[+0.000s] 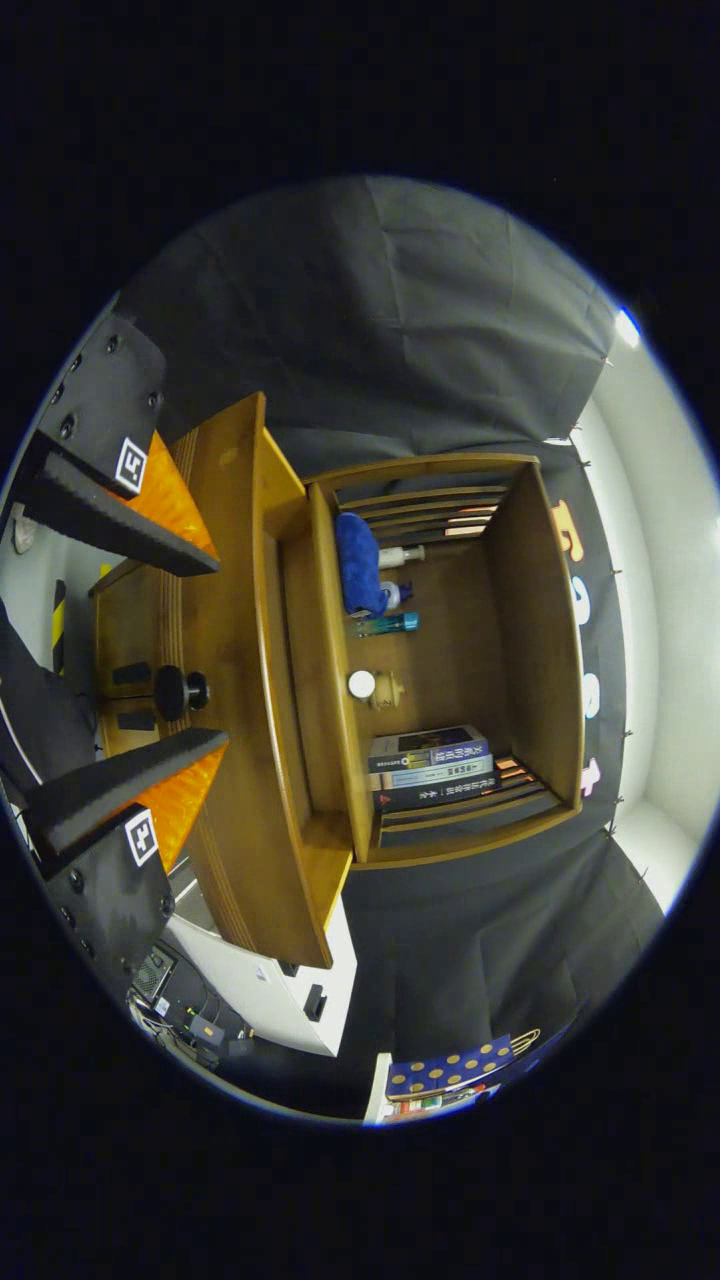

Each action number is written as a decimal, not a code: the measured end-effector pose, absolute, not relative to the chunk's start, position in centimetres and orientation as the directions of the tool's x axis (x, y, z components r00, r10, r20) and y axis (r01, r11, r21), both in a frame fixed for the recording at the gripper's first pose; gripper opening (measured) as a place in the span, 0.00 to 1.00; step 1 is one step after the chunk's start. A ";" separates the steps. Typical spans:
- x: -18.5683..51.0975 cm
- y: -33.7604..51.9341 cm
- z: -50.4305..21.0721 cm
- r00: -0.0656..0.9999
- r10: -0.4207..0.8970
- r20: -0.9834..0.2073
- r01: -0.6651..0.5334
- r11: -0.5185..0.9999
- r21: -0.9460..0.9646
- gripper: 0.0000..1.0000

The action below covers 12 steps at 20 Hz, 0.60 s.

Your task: Pull open the drawer, take out the items inside it, and place them on the countertop above the cabinet.

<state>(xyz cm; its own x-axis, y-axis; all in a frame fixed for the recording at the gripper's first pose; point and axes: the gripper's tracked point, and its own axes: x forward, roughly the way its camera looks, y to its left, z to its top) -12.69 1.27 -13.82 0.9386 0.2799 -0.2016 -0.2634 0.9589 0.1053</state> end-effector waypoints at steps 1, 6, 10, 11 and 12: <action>-12.3 1.2 -14.2 0.939 0.275 -0.205 -0.262 0.961 0.090 0.98; -10.4 1.8 -15.0 0.937 0.269 -0.222 -0.252 0.962 0.101 0.98; -9.2 2.0 -15.3 0.938 0.261 -0.229 -0.251 0.965 0.073 0.99; -8.9 2.4 -15.4 0.936 0.265 -0.229 -0.254 0.964 0.078 0.99; -8.6 2.6 -15.6 0.935 0.266 -0.236 -0.256 0.964 0.074 0.99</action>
<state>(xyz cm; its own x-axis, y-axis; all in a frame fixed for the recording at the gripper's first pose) -8.55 2.62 -15.58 0.9346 0.2658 -0.2363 -0.2555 0.9640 0.0738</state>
